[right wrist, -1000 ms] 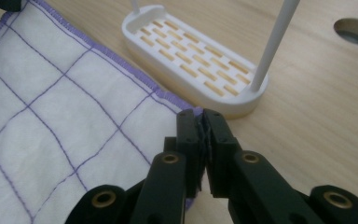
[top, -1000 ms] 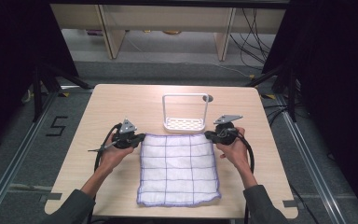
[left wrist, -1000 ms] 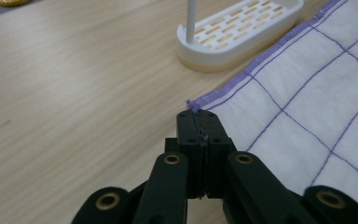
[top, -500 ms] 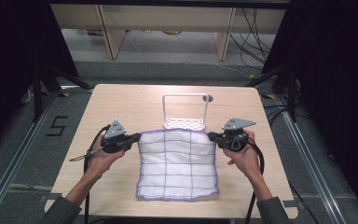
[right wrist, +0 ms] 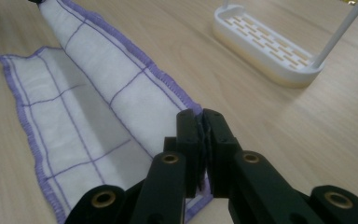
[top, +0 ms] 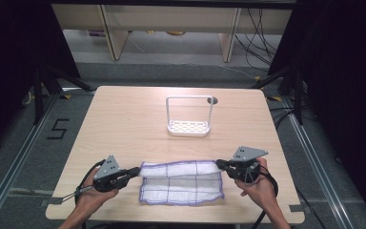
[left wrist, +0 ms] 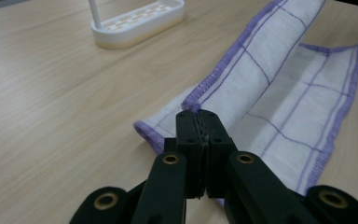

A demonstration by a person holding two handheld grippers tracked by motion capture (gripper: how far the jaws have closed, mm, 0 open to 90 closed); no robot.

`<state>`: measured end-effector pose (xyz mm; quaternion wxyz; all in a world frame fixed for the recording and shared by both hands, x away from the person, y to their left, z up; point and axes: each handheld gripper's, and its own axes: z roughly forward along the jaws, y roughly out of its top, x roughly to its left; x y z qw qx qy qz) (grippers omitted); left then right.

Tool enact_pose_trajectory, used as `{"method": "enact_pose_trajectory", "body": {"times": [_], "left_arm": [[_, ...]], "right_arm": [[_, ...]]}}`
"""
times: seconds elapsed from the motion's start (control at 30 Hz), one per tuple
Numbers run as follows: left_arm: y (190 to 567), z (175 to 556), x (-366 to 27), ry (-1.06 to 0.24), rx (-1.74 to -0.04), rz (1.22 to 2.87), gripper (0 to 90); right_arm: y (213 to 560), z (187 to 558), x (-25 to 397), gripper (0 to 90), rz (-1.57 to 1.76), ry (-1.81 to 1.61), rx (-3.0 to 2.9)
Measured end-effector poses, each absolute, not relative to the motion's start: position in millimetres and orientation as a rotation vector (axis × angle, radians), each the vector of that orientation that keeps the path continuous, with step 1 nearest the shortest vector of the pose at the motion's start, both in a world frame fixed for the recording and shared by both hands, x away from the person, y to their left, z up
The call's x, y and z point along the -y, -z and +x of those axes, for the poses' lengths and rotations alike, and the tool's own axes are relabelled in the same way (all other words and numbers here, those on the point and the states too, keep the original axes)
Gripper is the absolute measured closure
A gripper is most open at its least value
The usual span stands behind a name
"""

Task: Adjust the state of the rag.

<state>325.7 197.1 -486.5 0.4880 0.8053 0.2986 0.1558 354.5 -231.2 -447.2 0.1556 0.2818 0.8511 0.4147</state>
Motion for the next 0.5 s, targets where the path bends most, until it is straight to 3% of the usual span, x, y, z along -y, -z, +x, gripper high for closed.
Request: {"method": "enact_pose_trajectory", "body": {"times": [0.5], "left_arm": [[506.8, 301.8, -193.2, -0.323, -0.685, 2.073, 86.1]], "right_arm": [[472.9, 320.9, 234.2, 84.6, 0.814, -1.164, -2.519]]}}
